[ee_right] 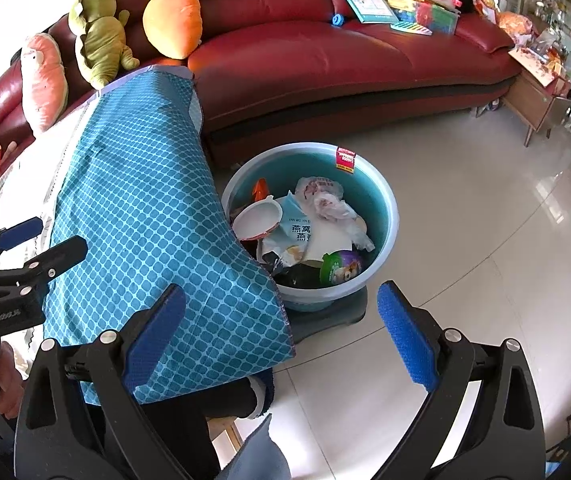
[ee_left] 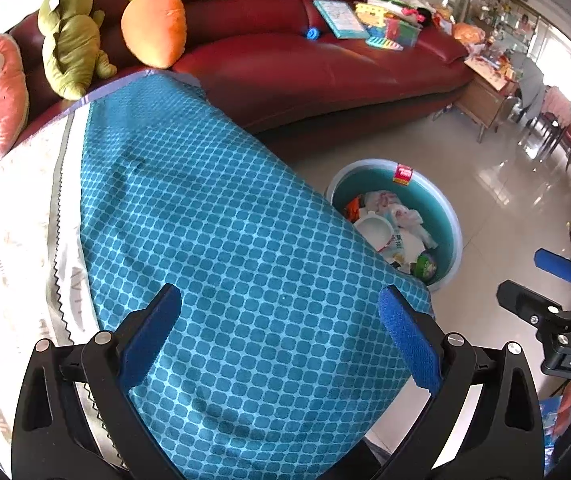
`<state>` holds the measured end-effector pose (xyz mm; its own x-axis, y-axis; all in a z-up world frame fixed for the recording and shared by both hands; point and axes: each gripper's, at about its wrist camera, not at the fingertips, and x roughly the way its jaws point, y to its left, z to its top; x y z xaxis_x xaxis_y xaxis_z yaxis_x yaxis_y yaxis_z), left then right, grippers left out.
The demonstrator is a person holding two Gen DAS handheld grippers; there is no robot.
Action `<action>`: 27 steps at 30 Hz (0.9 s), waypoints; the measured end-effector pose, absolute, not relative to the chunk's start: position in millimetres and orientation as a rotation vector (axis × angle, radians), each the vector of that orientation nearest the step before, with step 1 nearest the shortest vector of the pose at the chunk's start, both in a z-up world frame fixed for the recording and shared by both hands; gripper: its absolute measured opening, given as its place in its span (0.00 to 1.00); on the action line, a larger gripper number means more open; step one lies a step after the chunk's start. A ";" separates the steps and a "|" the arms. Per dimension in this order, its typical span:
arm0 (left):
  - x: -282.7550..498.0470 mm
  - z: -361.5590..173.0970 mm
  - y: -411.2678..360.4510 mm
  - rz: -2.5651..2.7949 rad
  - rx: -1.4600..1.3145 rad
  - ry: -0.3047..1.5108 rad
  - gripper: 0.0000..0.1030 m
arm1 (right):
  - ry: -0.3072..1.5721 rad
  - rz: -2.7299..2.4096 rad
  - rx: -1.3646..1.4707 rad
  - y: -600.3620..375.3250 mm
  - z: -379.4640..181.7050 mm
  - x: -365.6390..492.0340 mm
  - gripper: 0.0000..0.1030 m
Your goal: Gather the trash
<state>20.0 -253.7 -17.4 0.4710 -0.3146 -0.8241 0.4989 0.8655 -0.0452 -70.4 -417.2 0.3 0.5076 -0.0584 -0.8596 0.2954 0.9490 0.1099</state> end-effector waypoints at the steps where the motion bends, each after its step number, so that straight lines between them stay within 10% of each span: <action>1: 19.0 -16.7 -254.0 -0.508 0.212 0.953 0.96 | 1.020 -0.217 0.259 -417.9 -0.3 -70.2 0.90; 27: 18.5 -29.7 -261.4 -0.497 0.248 0.977 0.96 | 1.030 -0.219 0.277 -424.7 -8.5 -68.0 0.90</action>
